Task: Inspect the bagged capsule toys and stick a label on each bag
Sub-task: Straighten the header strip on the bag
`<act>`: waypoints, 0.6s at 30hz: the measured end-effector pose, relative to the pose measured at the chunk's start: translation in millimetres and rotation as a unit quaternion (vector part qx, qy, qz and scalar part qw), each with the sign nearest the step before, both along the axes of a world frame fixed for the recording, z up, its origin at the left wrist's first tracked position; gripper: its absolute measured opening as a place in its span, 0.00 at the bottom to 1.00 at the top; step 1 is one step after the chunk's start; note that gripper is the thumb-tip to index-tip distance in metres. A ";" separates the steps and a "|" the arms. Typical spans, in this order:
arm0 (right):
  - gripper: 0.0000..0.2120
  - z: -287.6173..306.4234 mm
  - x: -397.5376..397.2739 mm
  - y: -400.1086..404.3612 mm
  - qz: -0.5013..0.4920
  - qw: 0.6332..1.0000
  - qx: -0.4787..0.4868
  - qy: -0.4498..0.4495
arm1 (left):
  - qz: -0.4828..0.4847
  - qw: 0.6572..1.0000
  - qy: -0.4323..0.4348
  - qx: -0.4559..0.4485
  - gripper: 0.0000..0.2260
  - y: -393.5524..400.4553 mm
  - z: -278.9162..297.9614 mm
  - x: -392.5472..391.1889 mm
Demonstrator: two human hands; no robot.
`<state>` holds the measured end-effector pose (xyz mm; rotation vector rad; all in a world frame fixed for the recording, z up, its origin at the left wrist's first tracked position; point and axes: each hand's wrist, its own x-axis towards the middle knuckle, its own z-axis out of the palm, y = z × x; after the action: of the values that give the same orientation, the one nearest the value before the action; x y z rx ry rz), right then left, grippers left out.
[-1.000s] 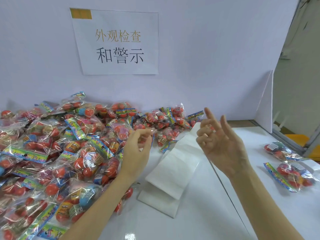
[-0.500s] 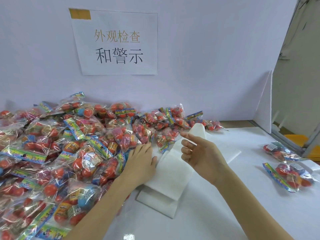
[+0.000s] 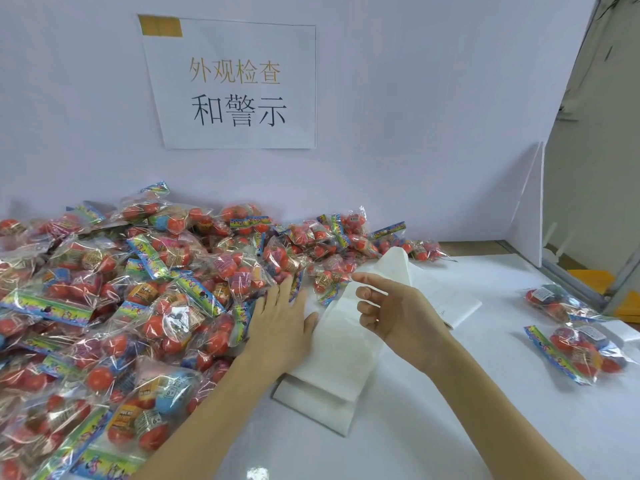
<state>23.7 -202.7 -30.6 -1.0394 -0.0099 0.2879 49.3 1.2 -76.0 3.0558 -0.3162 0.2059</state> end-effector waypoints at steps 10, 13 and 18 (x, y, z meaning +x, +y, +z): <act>0.08 0.5 -1.0 0.4 -0.001 1.000 0.000 0.002 | 0.083 0.995 -0.004 0.054 0.25 4.4 -0.2 6.1; 0.09 0.3 -0.8 0.1 0.000 1.000 -0.002 0.003 | 0.079 0.993 -0.042 0.073 0.24 4.1 6.9 4.2; 0.13 0.1 -0.9 0.9 -0.001 1.000 -0.014 0.008 | 0.014 0.993 -0.091 -0.074 0.26 6.8 14.5 7.9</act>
<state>22.7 -201.9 -30.5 -1.0656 0.0089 0.2957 57.3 8.0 -61.5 2.9002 -0.2561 0.4872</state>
